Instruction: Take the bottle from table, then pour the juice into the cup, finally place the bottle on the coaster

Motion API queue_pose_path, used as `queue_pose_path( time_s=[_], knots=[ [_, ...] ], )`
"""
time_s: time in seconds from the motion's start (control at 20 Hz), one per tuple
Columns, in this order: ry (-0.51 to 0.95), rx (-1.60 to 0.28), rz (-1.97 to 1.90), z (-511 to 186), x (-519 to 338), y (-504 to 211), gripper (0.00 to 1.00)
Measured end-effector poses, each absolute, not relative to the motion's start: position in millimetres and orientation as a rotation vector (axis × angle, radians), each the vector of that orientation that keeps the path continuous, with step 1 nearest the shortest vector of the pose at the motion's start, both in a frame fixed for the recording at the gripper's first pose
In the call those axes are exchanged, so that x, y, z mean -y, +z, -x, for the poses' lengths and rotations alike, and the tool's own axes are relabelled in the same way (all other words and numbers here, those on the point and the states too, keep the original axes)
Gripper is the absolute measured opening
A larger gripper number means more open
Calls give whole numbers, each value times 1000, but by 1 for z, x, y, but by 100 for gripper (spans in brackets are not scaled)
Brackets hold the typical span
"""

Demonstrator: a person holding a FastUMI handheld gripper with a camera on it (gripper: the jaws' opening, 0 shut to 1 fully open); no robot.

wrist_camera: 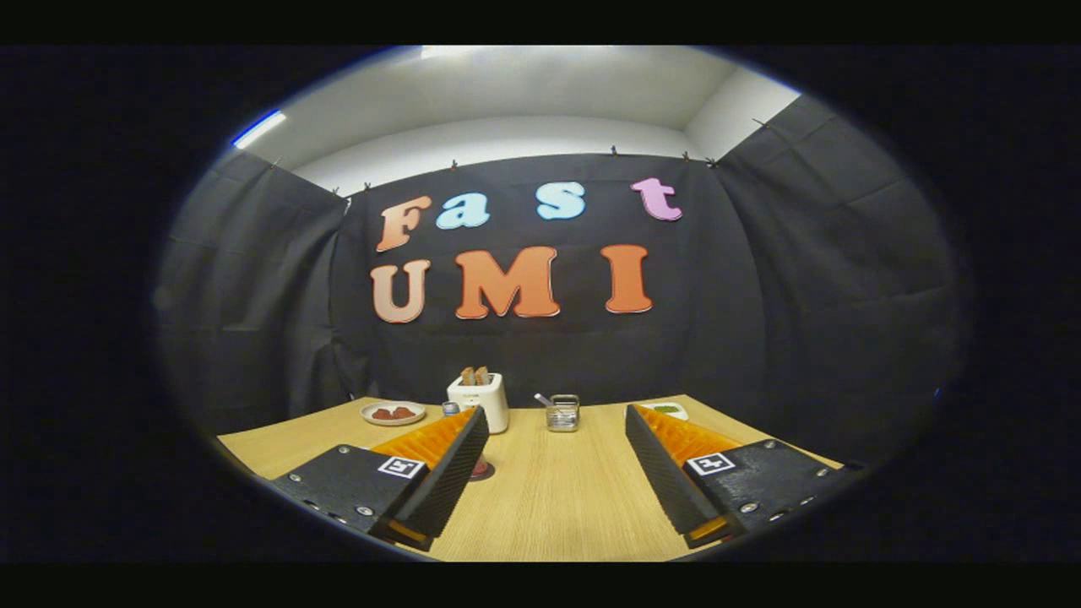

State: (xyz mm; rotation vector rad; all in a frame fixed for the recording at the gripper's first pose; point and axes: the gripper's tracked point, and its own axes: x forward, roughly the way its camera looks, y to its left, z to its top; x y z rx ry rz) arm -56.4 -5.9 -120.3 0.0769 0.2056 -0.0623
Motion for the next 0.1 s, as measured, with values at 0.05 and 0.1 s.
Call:
queue_pose_path(
  time_s=[0.05,0.1],
  knots=[
    [-52,-201,-69,56,1,-120,97],
    [-45,-191,-54,57,0,-119,97]
  ],
)
